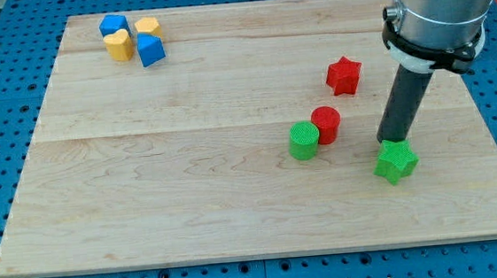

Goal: Push the red star to center

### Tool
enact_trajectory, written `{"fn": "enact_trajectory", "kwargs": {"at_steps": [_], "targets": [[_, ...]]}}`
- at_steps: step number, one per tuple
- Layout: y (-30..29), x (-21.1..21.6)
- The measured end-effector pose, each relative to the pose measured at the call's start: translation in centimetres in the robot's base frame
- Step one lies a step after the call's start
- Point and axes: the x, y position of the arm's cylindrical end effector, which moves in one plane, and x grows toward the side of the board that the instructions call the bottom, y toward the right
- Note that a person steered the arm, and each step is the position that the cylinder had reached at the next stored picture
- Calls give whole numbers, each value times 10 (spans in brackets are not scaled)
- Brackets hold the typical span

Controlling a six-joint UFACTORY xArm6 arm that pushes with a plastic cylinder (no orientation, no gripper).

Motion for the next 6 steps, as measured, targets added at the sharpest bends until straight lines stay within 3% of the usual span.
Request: {"fn": "enact_trajectory", "kwargs": {"at_steps": [2,3,5,6], "targets": [[3,-110],[-51,-110],[-73,-155],[-125,-131]]}}
